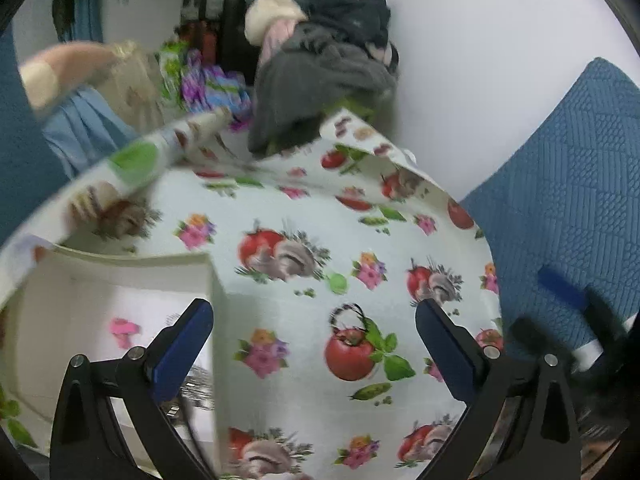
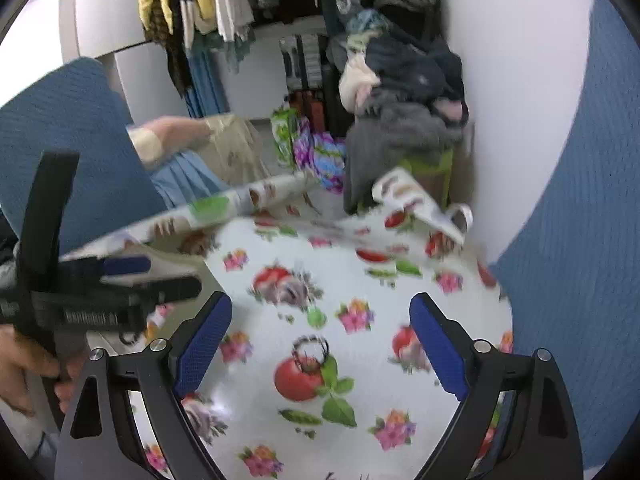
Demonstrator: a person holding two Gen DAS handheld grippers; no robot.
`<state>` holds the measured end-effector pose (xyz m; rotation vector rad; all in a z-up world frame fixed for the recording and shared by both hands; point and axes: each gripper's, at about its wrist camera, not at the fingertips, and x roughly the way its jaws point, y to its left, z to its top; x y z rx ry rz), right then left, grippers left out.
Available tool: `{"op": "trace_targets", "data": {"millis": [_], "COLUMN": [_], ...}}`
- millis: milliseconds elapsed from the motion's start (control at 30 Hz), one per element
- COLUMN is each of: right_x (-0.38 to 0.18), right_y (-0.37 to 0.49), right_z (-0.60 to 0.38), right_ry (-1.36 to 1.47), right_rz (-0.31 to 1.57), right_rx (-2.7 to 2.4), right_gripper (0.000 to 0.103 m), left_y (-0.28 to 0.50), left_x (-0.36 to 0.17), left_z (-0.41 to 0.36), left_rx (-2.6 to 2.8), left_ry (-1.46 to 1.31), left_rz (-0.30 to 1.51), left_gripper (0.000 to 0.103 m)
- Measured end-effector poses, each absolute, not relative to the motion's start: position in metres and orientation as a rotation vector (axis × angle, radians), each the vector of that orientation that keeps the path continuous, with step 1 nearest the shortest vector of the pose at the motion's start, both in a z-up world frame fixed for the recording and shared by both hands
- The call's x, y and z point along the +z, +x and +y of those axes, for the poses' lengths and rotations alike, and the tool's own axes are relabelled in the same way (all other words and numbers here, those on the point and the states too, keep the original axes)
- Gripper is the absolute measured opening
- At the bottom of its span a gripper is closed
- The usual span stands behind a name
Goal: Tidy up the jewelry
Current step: 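Move both open tools back over the brown beaded bracelet and green bead, then grasp the brown beaded bracelet with the right tool while the left grasps the green bead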
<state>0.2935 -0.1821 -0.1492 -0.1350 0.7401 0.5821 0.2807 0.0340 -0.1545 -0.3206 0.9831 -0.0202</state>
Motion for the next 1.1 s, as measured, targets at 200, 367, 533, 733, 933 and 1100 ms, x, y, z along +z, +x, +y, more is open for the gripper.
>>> {"op": "trace_targets", "data": {"millis": [200,367,533,733,933,1100], "right_x": [-0.205,-0.252,-0.29,-0.317,-0.326,-0.335], "right_y": [0.299,0.314,0.323,0.323,0.322,0.324], "right_z": [-0.181,-0.176,-0.164,-0.144,-0.132,-0.123], "right_ry": [-0.146,-0.138,-0.138,-0.223,-0.257,-0.283], "right_rz": [0.823,0.894,0.944,0.947,0.913,0.91], "right_rx": [0.612,0.631,0.674,0.711,0.768,0.79], "right_gripper": [0.066,0.053,0.052,0.051,0.031,0.025], "left_y": [0.309,0.336,0.359,0.38,0.392,0.395], "left_x": [-0.182,-0.206,-0.233,-0.255,-0.269,-0.275], "left_z": [0.018,0.006,0.003,0.005,0.014,0.015], "left_rx": [-0.068,-0.098,-0.118,-0.123,-0.122,-0.121], "left_ry": [-0.319,-0.305,-0.332,-0.377,-0.408,-0.418], "left_rz": [1.076,1.164,1.242,1.285,1.317,1.328], "left_gripper": [0.077,0.059,0.044,0.043,0.037,0.037]}}
